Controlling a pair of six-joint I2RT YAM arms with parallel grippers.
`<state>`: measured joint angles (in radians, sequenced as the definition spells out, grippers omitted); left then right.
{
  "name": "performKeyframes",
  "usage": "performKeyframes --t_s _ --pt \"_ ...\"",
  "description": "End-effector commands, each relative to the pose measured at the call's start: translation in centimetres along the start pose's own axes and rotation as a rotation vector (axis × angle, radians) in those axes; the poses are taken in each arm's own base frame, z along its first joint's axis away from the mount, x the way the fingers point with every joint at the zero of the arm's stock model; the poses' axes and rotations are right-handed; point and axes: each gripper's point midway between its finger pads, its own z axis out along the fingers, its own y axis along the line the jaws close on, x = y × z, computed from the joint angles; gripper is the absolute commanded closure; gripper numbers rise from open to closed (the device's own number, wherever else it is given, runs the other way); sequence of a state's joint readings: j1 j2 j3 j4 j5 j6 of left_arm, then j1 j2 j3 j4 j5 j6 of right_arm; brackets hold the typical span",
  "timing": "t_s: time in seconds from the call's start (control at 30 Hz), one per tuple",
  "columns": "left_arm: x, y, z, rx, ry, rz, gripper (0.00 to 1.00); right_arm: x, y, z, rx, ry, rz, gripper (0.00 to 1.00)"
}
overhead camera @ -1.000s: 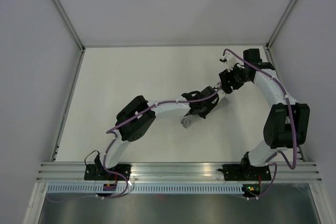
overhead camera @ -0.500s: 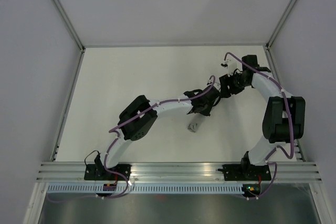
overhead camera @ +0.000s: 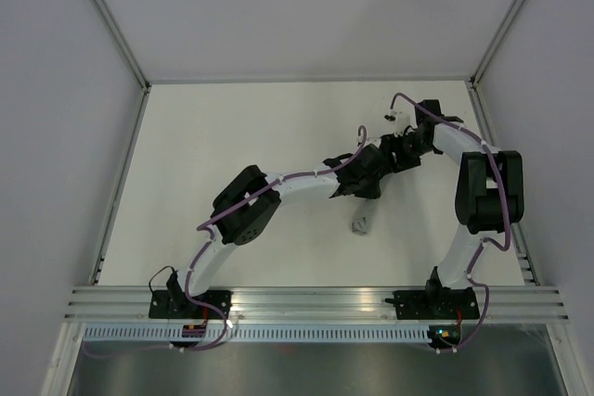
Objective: Fold the napkin, place the utensils inside, and roll it up
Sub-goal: Roll the napkin with the utensil
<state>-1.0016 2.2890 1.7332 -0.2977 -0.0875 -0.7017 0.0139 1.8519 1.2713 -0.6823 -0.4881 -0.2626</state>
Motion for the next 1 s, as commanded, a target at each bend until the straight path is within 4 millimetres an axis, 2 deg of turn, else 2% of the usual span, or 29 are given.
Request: performKeyframes --t_s 0.0,0.23,0.33,0.53,0.73,0.97 --pt "9.9 4.9 2.9 -0.145 0.278 -0.101 0.81 -1.5 -0.4 1.0 0.020 -0.015 0.046 0.32" --pt "10.1 5.5 2.7 -0.161 0.264 -0.190 0.75 -2.1 -1.6 2.3 0.056 -0.015 0.040 0.35" --pt "9.9 5.7 2.5 -0.162 0.250 -0.197 0.65 -2.9 -1.7 2.3 0.057 -0.034 0.024 0.36" --pt "9.2 5.6 2.3 -0.149 0.220 -0.182 0.54 -3.8 -1.4 2.6 0.031 -0.055 -0.009 0.37" --pt "8.1 5.1 2.1 -0.129 0.187 -0.152 0.49 -4.0 -1.0 3.2 0.015 -0.055 -0.061 0.37" --pt "6.5 4.6 1.5 -0.092 0.141 -0.118 0.47 -4.5 -0.8 3.5 0.044 -0.052 -0.107 0.37"
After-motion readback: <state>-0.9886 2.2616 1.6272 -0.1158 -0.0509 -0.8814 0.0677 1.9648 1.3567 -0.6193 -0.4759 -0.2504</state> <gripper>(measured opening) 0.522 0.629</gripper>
